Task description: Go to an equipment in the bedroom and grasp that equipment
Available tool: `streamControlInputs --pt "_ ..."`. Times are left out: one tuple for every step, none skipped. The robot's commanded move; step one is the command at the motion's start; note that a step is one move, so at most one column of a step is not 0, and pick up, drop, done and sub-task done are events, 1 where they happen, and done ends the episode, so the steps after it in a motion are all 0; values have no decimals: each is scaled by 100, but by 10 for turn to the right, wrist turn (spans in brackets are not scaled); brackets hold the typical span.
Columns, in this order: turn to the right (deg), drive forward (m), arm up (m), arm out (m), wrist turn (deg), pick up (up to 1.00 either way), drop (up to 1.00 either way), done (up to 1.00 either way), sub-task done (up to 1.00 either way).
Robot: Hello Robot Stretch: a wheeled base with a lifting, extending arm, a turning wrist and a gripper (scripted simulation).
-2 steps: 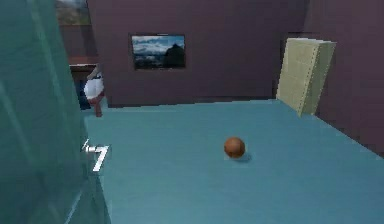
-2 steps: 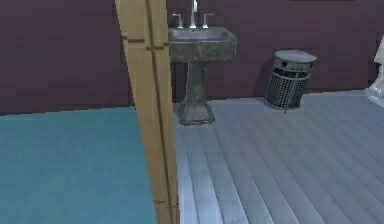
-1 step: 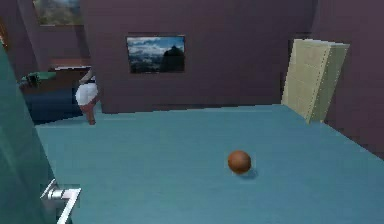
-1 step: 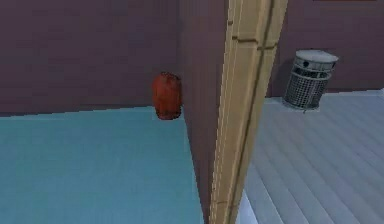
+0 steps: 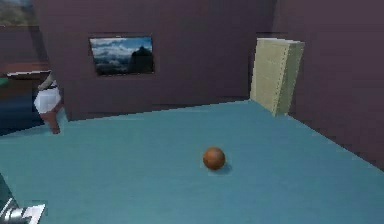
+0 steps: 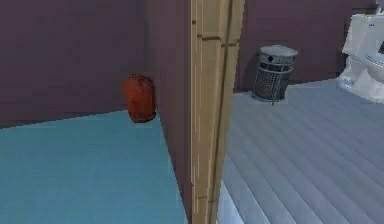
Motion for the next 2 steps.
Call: streamControlInputs --pt "0 35 0 0 0 0 0 0 0" --pt "-30 0 0 0 0 0 0 0 0"
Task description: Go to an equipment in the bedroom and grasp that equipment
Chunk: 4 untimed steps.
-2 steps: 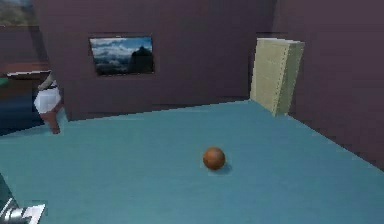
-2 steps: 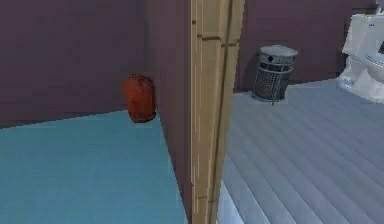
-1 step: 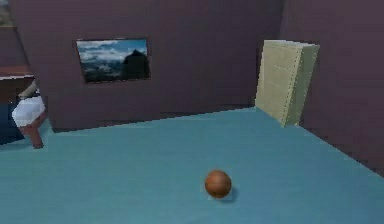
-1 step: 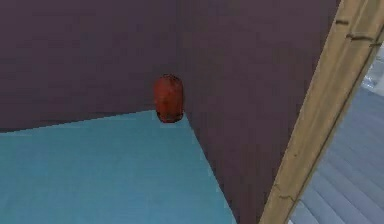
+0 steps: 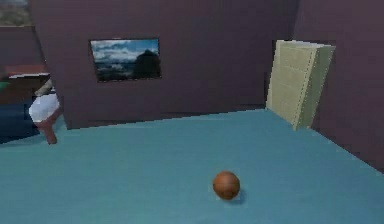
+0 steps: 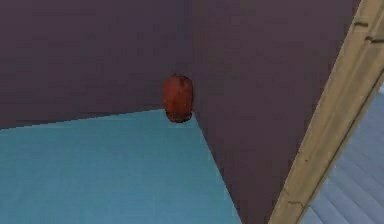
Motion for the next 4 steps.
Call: streamControlInputs --pt "0 40 0 0 0 0 0 0 0" --pt "-450 0 0 0 0 0 0 0 0" --pt "-240 0 0 0 0 0 0 0 0" --pt "450 0 0 0 0 0 0 0 0"
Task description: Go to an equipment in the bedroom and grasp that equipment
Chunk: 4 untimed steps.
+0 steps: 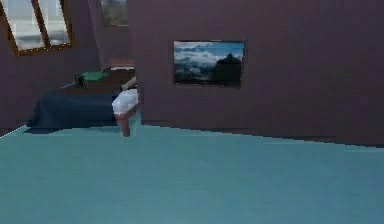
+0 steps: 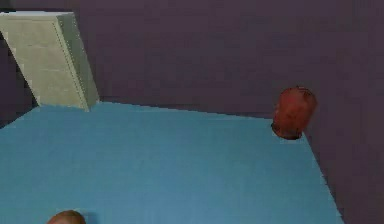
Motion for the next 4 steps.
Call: streamControlInputs --pt "360 0 0 0 0 0 0 0 0" --pt "0 30 0 0 0 0 0 0 0" --pt "-450 0 0 0 0 0 0 0 0" --pt "-300 0 0 0 0 0 0 0 0"
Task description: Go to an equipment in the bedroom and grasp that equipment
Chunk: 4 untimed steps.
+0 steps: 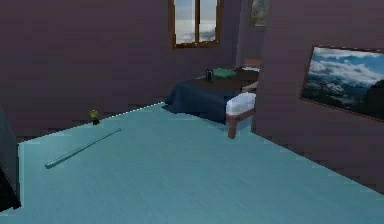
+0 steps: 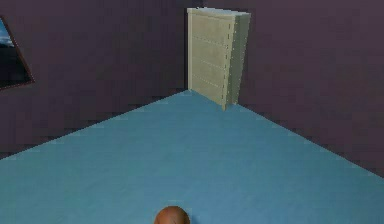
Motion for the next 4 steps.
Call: streamControlInputs --pt "0 0 20 0 0 0 0 0 0" --pt "0 0 0 26 0 0 0 0 0" --pt "0 0 0 0 450 0 0 0 0" --pt "0 0 0 0 450 0 0 0 0"
